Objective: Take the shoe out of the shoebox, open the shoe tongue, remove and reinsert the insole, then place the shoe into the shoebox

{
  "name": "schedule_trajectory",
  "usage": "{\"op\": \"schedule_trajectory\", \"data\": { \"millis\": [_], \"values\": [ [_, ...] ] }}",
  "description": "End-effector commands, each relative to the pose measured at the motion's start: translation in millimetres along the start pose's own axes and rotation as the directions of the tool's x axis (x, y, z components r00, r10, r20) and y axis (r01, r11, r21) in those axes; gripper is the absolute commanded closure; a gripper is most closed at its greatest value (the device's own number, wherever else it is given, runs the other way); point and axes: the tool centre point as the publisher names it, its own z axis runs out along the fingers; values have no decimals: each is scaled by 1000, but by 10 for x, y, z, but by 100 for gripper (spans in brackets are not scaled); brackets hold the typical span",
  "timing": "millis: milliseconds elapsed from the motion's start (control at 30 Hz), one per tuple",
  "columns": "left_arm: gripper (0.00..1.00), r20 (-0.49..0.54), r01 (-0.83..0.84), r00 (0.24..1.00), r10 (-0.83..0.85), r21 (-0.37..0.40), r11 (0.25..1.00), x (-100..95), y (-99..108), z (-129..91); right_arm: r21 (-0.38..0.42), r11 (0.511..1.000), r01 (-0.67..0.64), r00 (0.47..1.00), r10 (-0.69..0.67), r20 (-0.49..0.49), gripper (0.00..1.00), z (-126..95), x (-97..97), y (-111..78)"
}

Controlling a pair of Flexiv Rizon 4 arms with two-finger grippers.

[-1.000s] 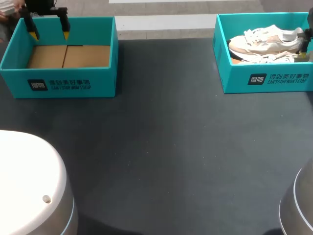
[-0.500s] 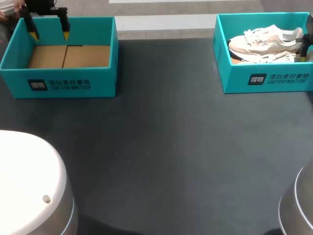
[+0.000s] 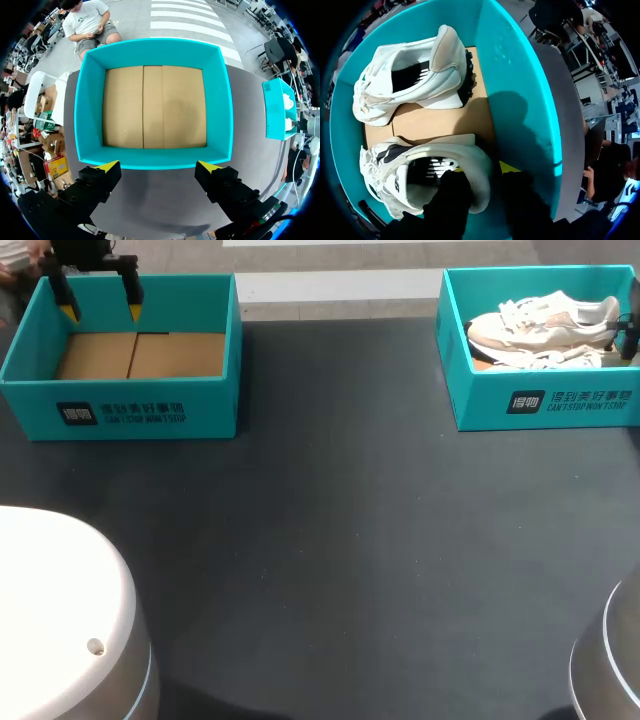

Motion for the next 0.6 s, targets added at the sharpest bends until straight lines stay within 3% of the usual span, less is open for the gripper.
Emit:
{"op": "schedule_trajectory", "data": {
  "millis": [33, 200, 600],
  "values": [
    [0, 0, 0, 1000, 0, 0, 1000, 1, -1, 0, 3, 999, -38, 999, 38, -5, 100, -50, 7, 3],
    [0, 0, 0, 1000, 0, 0, 1000, 1, -1, 0, -43, 998, -46, 998, 48, 28, 100, -293, 37, 56],
    [0, 0, 0, 1000, 0, 0, 1000, 1, -1, 0, -94, 995, 30, 998, -24, 64, 100, -1301, -61, -86]
  ]
}}
